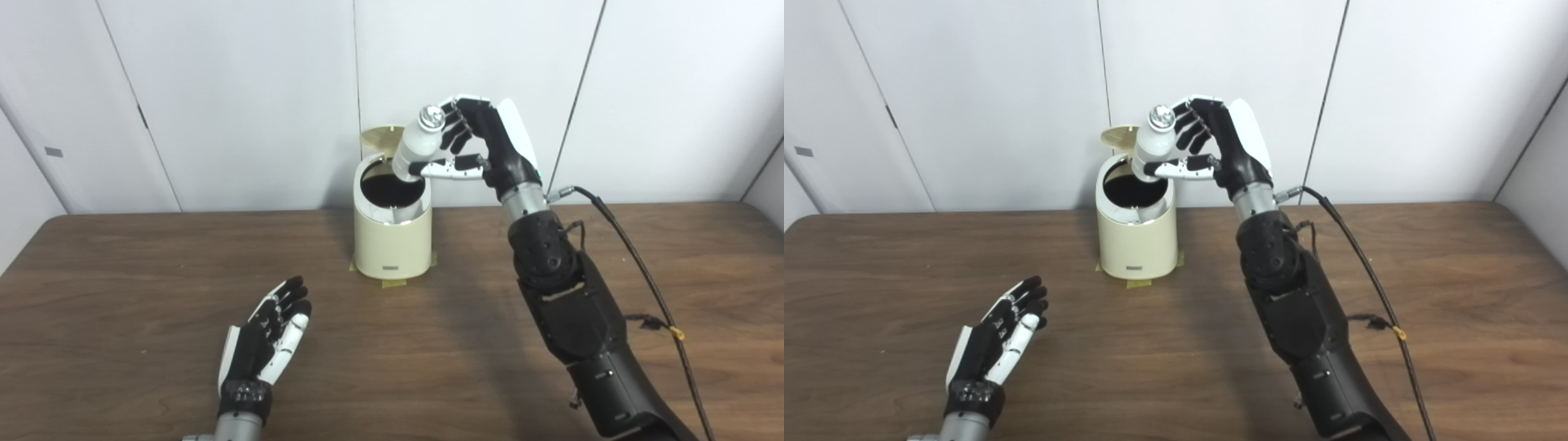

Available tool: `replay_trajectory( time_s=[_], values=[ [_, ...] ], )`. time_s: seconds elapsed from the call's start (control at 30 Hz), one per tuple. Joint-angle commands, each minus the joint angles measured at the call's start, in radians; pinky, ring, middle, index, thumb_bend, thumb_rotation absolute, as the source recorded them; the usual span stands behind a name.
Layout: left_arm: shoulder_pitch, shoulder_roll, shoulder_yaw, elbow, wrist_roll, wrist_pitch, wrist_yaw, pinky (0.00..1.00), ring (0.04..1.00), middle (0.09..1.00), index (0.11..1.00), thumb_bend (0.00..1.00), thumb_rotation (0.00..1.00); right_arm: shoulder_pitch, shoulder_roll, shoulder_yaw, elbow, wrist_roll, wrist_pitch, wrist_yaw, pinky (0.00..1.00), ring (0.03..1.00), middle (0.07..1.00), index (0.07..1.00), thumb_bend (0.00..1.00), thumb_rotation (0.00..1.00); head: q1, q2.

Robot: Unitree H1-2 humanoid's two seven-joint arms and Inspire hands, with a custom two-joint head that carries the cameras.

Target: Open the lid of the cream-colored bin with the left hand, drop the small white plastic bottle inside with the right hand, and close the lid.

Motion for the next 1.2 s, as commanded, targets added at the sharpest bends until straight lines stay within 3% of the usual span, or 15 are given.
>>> replay_trajectory(
  time_s=[0.0, 0.4, 0.67, 1.17],
  values=[
    [-0.001, -0.015, -0.006, -0.021, 0.014, -0.031, 0.006, 0.8, 0.836, 0.846, 0.871, 0.55, 0.59, -0.068, 0.006, 0.01, -0.005, -0.012, -0.053, -0.011, 0.35, 0.432, 0.495, 0.48, 0.52, 0.0, 0.003, 0.002],
    [-0.003, -0.027, -0.013, -0.026, 0.03, -0.027, 0.015, 0.78, 0.83, 0.836, 0.871, 0.57, 0.6, -0.08, 0.03, 0.041, 0.056, -0.044, -0.11, -0.027, 0.35, 0.429, 0.499, 0.48, 0.52, 0.0, 0.015, 0.01],
    [-0.004, -0.031, -0.01, -0.032, 0.027, -0.023, 0.014, 0.77, 0.83, 0.838, 0.869, 0.56, 0.58, -0.078, 0.035, 0.044, 0.073, -0.055, -0.09, -0.023, 0.36, 0.426, 0.501, 0.484, 0.52, 0.0, 0.013, 0.015],
    [0.002, -0.022, -0.004, -0.049, 0.022, -0.02, 0.006, 0.78, 0.829, 0.839, 0.873, 0.56, 0.57, -0.052, 0.04, 0.023, 0.077, -0.072, -0.097, -0.086, 0.37, 0.426, 0.495, 0.49, 0.52, 0.0, -0.009, 0.028]
  ],
)
